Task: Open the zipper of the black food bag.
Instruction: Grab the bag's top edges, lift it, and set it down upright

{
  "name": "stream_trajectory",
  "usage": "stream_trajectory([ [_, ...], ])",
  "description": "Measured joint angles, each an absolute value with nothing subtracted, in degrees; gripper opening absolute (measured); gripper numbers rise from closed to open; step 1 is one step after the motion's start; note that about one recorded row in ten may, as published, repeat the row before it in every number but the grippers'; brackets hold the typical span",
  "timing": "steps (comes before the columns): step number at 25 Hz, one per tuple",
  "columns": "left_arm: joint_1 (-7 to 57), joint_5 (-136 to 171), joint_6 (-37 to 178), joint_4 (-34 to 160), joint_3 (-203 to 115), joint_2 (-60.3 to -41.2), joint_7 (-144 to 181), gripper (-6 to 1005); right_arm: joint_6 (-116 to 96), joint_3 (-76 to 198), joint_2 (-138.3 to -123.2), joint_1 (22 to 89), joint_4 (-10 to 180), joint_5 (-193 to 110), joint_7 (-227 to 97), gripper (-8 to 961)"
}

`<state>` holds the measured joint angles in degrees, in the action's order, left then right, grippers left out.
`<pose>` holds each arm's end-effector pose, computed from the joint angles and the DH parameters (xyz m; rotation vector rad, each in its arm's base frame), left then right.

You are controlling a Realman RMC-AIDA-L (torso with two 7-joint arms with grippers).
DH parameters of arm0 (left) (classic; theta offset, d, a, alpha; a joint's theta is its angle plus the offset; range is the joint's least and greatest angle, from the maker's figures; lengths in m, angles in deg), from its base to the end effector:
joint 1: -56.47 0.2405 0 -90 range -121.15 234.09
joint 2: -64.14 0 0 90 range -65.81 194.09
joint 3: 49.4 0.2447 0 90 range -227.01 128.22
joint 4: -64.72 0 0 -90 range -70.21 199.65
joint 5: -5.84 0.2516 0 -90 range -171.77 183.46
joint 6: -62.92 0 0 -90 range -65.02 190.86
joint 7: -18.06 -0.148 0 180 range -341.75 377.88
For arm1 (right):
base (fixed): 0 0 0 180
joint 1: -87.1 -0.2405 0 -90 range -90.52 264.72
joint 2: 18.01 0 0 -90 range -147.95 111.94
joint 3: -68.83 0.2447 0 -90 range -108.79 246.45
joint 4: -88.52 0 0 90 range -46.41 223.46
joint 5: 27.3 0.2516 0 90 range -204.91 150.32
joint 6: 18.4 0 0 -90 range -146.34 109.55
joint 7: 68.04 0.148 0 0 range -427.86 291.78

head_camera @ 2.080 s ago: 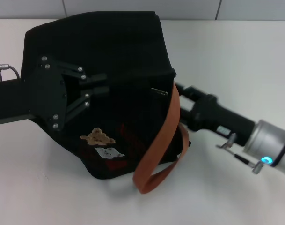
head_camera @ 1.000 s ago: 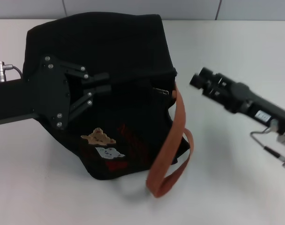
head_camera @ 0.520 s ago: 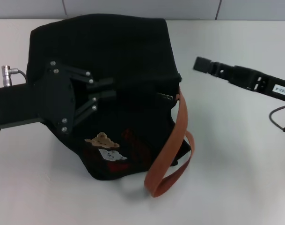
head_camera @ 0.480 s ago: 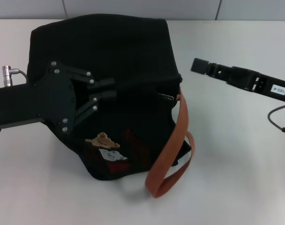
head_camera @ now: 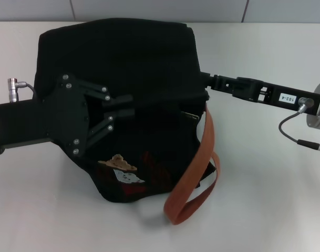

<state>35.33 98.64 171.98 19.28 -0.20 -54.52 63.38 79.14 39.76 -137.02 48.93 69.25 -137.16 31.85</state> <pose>-0.2434 0.3057 0.0399 -2.5978 0.4175 -1.0486 0.2311 0.3534 -0.0285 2.4847 -1.2682 -1.2415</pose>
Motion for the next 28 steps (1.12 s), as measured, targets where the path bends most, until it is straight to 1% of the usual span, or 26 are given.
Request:
stream_trajectory([
  [8, 35.6, 98.6, 172.3, 19.4, -0.1, -54.51, 63.2, 97, 78.4, 39.5, -137.14, 48.5, 69.3, -137.2, 32.8, 365],
  [13, 35.6, 98.4, 172.3, 19.5, 0.5, -54.58, 63.1, 97, 76.9, 38.4, -137.28, 47.6, 70.4, -137.2, 33.1, 293],
  [18, 35.0, 98.5, 172.3, 20.3, 0.7, -54.60, 62.6, 97, 76.2, 38.0, -137.28, 46.6, 71.4, -137.2, 33.2, 292],
  [27, 34.5, 98.7, 171.7, 20.8, 0.6, -54.60, 62.3, 97, 74.2, 36.0, -137.27, 45.0, 72.0, -137.0, 33.2, 263],
  [28, 34.5, 98.6, 171.7, 20.9, 0.6, -54.60, 62.3, 97, 74.0, 35.6, -137.27, 44.9, 72.0, -136.9, 33.2, 232],
])
